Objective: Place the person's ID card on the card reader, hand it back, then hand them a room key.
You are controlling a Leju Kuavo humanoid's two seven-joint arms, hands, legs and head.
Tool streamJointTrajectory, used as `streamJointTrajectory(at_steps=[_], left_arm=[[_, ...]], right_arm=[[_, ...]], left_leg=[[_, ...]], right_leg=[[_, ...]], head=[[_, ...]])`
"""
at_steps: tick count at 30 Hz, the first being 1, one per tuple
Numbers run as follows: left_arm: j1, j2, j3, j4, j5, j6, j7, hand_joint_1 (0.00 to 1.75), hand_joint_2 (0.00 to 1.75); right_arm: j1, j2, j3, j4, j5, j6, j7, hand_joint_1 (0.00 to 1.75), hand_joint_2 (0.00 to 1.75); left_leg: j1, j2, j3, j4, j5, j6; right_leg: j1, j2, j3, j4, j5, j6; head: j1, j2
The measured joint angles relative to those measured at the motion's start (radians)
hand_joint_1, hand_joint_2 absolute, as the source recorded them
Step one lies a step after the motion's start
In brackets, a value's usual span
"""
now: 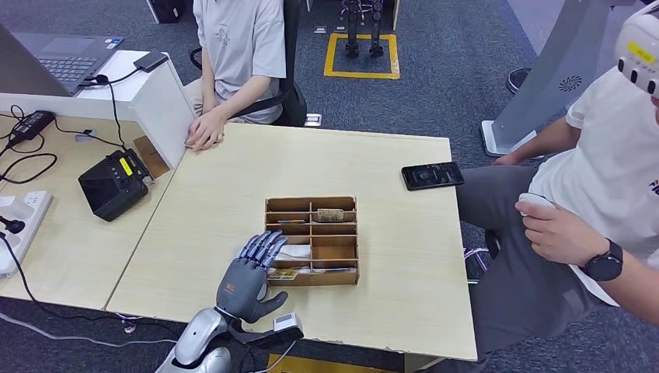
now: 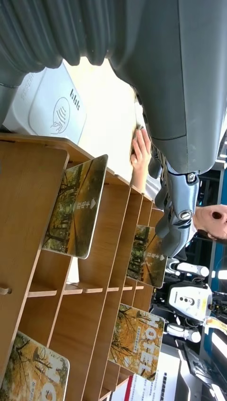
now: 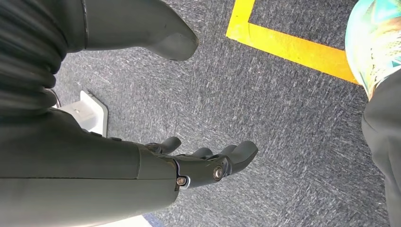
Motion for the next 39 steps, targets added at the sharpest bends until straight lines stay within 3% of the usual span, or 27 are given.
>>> streamJointTrajectory(at_steps=[1, 5, 6, 39], left_arm=[[0.001, 0.0, 0.0, 0.0, 0.002, -0.001, -0.001, 0.0, 1.75], [0.002, 0.0, 0.0, 0.0, 0.003, -0.004, -0.007, 1.69, 1.75], [0.003, 0.0, 0.0, 0.0, -0.001, -0.004, -0.008, 1.75, 1.75], [0.001, 0.0, 0.003, 0.0, 0.025, -0.003, -0.027, 1.75, 1.75]], right_arm=[[0.0, 0.0, 0.0, 0.0, 0.0, 0.0, 0.0, 0.0, 1.75], [0.0, 0.0, 0.0, 0.0, 0.0, 0.0, 0.0, 0.0, 1.75], [0.0, 0.0, 0.0, 0.0, 0.001, 0.0, 0.0, 0.0, 1.75], [-0.001, 0.0, -0.006, 0.0, 0.014, -0.003, -0.012, 0.0, 1.75]], left_leg=[[0.0, 0.0, 0.0, 0.0, 0.0, 0.0], [0.0, 0.0, 0.0, 0.0, 0.0, 0.0], [0.0, 0.0, 0.0, 0.0, 0.0, 0.0], [0.0, 0.0, 0.001, 0.0, 0.0, 0.0]], right_leg=[[0.0, 0.0, 0.0, 0.0, 0.0, 0.0], [0.0, 0.0, 0.0, 0.0, 0.0, 0.0], [0.0, 0.0, 0.0, 0.0, 0.0, 0.0], [0.0, -0.001, 0.001, 0.0, 0.0, 0.0]], head=[[0.0, 0.0], [0.0, 0.0], [0.0, 0.0], [0.0, 0.0]])
